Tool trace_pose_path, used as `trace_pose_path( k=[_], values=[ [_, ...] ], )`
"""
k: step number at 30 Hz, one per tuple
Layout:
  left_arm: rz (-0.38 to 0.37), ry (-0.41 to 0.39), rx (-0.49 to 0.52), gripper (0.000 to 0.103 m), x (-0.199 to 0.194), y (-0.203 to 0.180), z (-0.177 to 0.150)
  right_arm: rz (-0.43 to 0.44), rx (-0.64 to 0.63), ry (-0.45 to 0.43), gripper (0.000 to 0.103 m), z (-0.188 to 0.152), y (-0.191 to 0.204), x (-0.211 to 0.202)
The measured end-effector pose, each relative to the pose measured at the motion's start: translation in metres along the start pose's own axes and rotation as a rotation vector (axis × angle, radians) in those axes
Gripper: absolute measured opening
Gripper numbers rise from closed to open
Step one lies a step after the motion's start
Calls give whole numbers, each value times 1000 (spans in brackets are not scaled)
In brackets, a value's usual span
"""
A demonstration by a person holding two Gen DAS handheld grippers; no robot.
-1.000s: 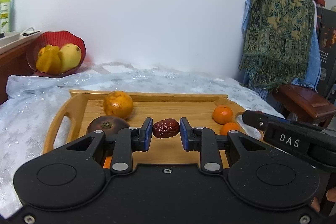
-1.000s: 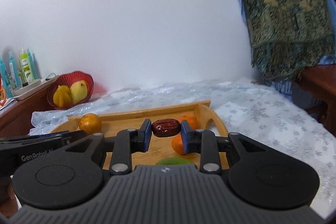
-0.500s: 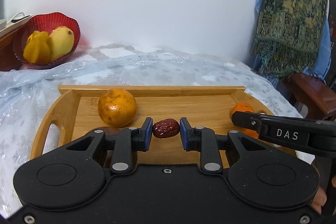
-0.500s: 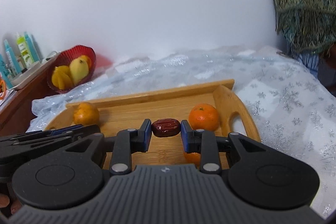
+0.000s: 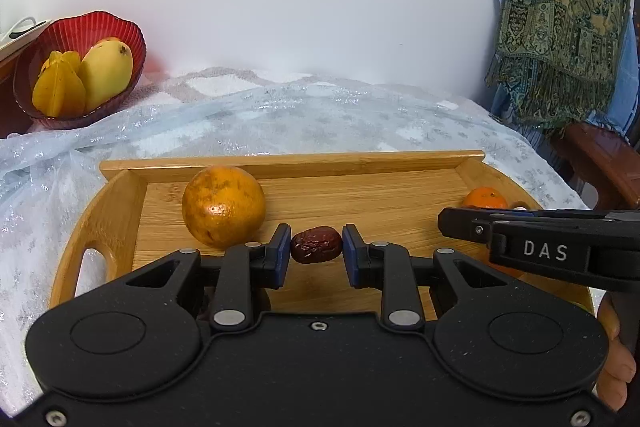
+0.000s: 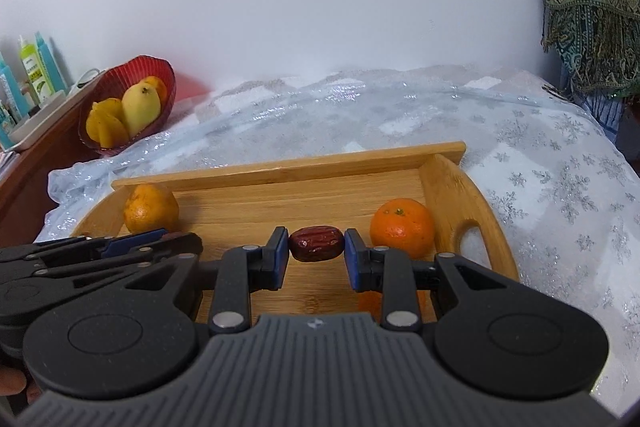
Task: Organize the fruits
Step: 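Carry both red dates over the bamboo tray with both grippers, then open the left gripper to drop its red date while the right releases its date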
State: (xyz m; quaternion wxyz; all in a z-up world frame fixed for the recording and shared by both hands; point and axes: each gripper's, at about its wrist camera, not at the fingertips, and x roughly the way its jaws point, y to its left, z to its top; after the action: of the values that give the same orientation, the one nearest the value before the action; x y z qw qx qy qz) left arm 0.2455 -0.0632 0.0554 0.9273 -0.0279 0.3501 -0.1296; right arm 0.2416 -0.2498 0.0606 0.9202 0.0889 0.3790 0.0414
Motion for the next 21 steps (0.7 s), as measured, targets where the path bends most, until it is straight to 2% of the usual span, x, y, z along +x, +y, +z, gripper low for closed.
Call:
trace_pose_path(
  k=[21],
  values=[
    [0, 3, 17, 26, 2, -3, 0, 4, 29, 29, 38, 0, -3, 9]
  ],
)
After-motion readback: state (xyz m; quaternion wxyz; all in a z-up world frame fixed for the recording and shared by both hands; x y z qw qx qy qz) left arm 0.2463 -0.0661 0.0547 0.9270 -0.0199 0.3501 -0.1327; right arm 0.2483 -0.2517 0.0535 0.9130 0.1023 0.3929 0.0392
